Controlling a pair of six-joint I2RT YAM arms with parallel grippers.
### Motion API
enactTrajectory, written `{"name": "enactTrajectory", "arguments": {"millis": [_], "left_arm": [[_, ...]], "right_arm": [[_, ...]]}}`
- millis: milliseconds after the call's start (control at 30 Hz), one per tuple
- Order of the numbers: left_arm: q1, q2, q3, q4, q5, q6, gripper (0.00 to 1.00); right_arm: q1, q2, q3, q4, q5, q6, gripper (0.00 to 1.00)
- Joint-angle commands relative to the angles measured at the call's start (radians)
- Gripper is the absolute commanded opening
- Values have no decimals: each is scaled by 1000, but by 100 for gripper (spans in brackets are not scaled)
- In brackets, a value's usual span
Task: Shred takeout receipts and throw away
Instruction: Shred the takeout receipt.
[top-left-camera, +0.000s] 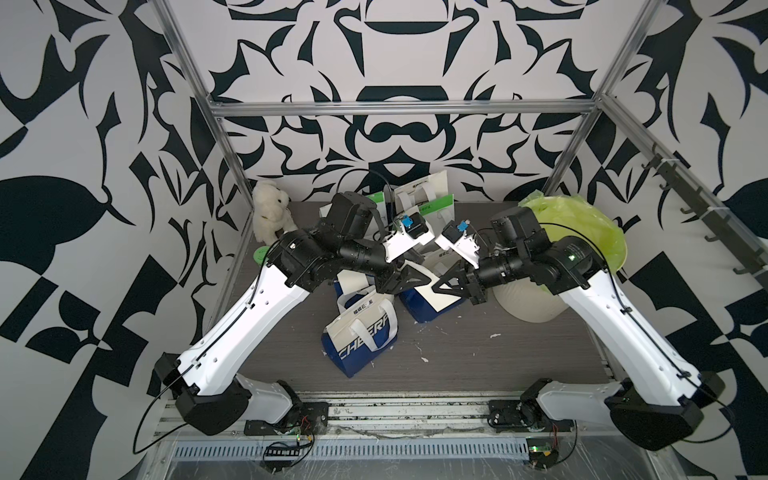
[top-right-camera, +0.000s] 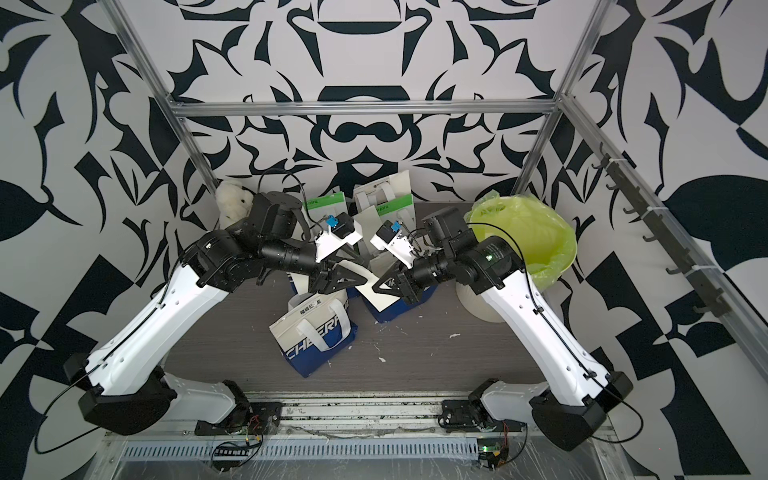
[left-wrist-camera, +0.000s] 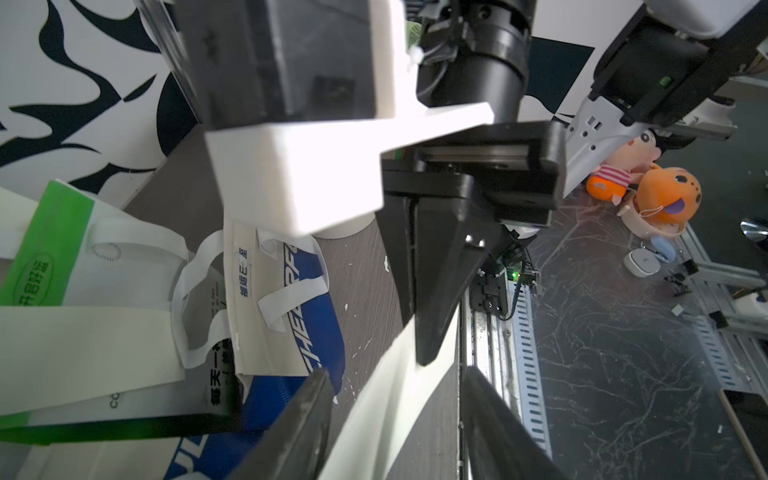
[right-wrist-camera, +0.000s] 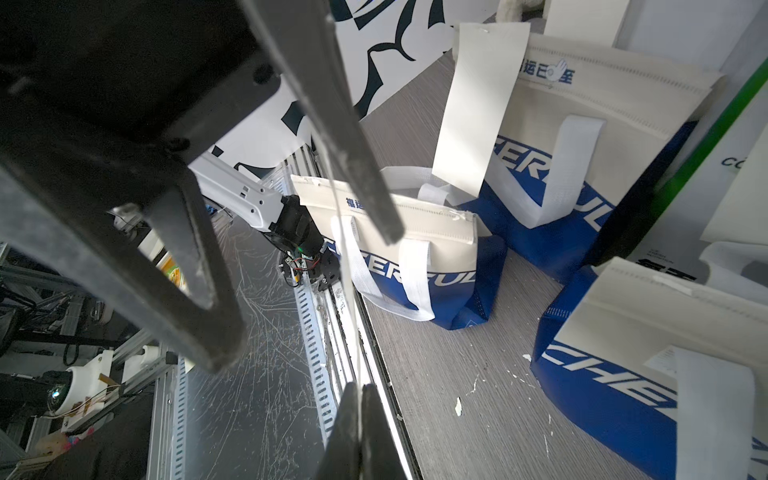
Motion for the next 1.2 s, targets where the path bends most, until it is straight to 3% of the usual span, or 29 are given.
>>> {"name": "enactTrajectory", "arguments": {"millis": [0, 567, 900, 1000, 1167], "left_arm": [[3, -23, -19, 25, 52, -11, 51], [3, 2, -60, 93, 76, -67, 33], [3, -8, -93, 123, 63, -74, 0], [3, -13, -106, 138, 60, -85, 0], [3, -41, -152, 187, 63, -112, 0]], "right_arm": [[7, -6, 35, 4, -1, -8, 0], [19, -2, 53, 5, -7, 4, 0], [20, 2, 58, 9, 7, 7, 0], [21, -5, 53, 27, 27, 18, 0], [21, -57, -1, 109, 106, 49, 48]]}}
